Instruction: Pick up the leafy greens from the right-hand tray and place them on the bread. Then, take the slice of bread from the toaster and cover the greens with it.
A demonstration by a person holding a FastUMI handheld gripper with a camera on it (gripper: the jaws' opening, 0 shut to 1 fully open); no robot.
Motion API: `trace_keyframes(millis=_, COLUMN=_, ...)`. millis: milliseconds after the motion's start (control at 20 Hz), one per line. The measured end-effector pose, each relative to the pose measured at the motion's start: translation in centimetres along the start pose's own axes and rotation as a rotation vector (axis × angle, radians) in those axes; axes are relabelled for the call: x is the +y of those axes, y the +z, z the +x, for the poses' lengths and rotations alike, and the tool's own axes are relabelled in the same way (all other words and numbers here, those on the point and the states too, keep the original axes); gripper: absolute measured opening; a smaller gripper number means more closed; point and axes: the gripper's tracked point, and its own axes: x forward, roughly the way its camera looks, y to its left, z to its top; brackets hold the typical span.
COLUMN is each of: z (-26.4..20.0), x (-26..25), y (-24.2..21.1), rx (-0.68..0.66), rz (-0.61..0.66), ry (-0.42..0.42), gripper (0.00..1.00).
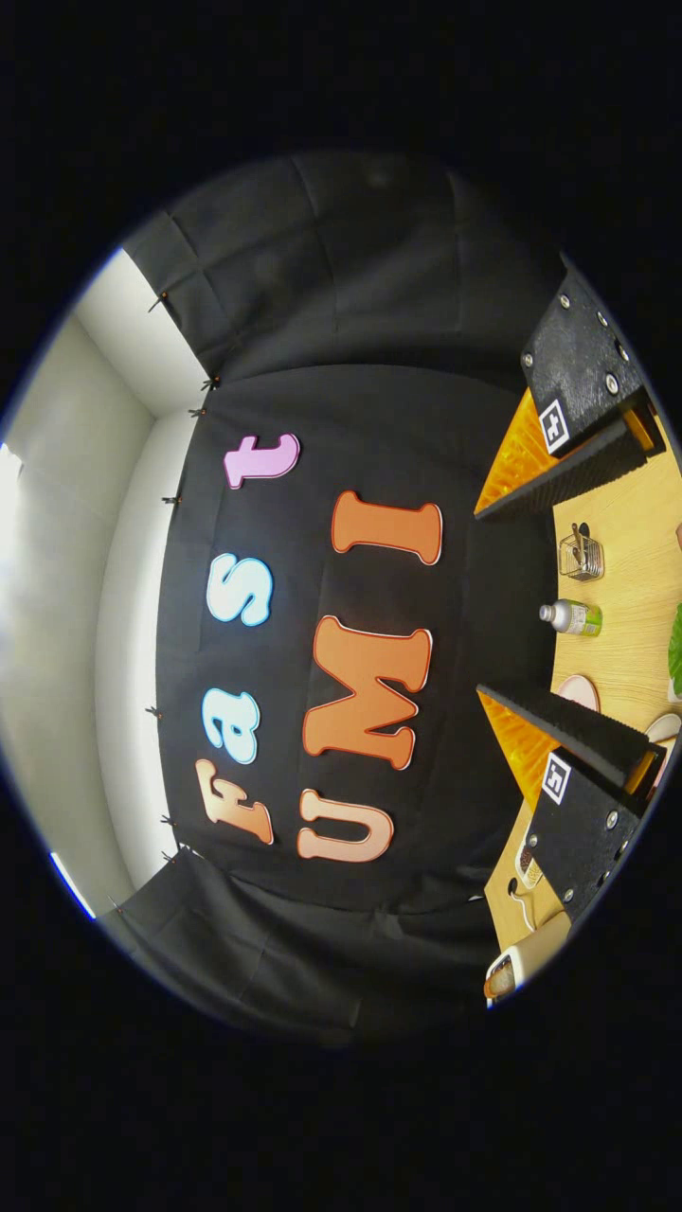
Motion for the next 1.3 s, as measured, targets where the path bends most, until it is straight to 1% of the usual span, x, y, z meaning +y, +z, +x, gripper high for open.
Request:
trace_keyframes(millis=150, z=0.1, x=1.0, y=-2.0, rx=0.055, rz=-0.001, ry=0.039, gripper=0.98)
trace_keyframes(millis=300, z=-0.2, x=1.5, y=-5.4, rx=0.156, rz=0.008, ry=0.063, gripper=0.99)
trace_keyframes(millis=400, z=-0.4, x=2.1, y=-9.0, rx=0.265, rz=0.004, ry=0.086, gripper=0.99)
trace_keyframes(millis=600, z=-2.4, x=3.2, y=-16.2, rx=0.497, rz=-0.014, ry=0.139, gripper=0.99)
trace_keyframes(millis=750, z=-3.8, x=4.0, y=-20.2, rx=0.645, rz=-0.015, ry=0.169, gripper=0.99)
trace_keyframes(millis=1050, z=-6.9, x=3.6, y=-26.9, rx=0.868, rz=-0.039, ry=0.191, gripper=1.0)
trace_keyframes(millis=1300, z=-9.9, x=4.2, y=-31.4, rx=1.035, rz=-0.05, ry=0.237, gripper=0.99)
